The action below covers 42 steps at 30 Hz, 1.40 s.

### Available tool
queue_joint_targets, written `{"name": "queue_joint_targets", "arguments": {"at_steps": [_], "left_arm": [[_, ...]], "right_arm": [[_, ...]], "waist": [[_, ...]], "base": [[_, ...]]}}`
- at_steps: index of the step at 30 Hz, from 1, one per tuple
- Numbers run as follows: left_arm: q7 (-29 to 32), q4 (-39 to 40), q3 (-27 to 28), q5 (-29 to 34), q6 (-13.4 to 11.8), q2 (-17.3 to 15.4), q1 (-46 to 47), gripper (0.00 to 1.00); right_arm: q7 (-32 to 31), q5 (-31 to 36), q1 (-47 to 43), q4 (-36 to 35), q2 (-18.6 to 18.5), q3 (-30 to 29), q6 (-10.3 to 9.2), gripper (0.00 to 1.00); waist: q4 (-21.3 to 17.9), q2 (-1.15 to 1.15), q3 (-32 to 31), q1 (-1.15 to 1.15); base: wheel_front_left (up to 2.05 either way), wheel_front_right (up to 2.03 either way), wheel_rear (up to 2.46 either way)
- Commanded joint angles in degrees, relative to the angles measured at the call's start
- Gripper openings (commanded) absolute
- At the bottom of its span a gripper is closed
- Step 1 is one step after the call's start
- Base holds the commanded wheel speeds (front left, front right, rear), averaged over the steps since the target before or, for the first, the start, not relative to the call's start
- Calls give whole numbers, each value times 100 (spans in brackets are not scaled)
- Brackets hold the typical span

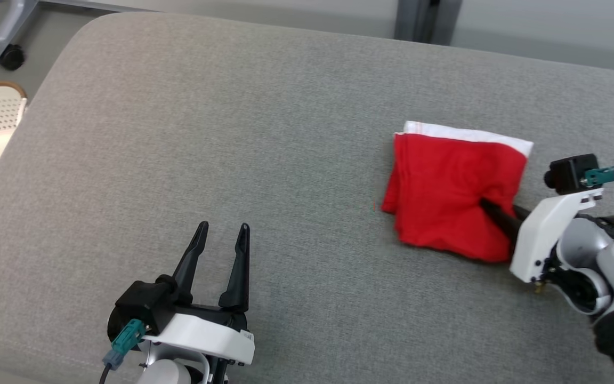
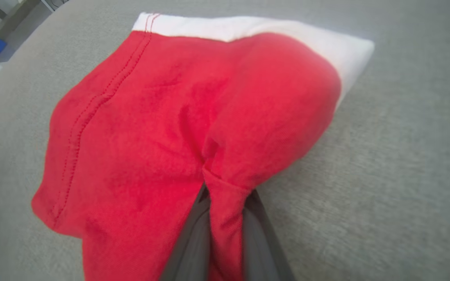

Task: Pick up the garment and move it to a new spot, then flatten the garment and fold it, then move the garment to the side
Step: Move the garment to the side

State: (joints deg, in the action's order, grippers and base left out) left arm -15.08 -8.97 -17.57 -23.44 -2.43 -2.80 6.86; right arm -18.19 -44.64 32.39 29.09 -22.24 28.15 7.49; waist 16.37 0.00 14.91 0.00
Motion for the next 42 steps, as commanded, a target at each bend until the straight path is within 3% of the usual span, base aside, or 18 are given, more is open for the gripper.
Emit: {"name": "queue_joint_targets", "arguments": {"at_steps": [1,12,23,31,42], "left_arm": [[-6,18,11,-26,-26,-25,7,100],[-6,23,-9,-111,-30,-24,174,100],[-6,-16,-2,-77,-14,-26,359,100],[-6,-75,53,-120,34,-26,440,100],[-6,-116,110,23,89,-24,460,100]], "right_arm": [[14,71,75,-45,-139,5,0,0],[-270,521,-46,-828,-1440,-42,-1,0],[-441,610,-314,-1296,-2286,-1017,-1,0],[-534,655,-559,-1338,-2422,-1931,-1,0],[-487,1467,-1029,-987,-2442,-2808,-1,0]], "waist": [[-65,0,2,0],[-599,0,110,0],[-1045,0,263,0],[-1166,0,339,0],[-1166,0,528,0]], "base": [[0,0,0],[0,0,0],[0,0,0],[0,0,0],[0,0,0]]}}
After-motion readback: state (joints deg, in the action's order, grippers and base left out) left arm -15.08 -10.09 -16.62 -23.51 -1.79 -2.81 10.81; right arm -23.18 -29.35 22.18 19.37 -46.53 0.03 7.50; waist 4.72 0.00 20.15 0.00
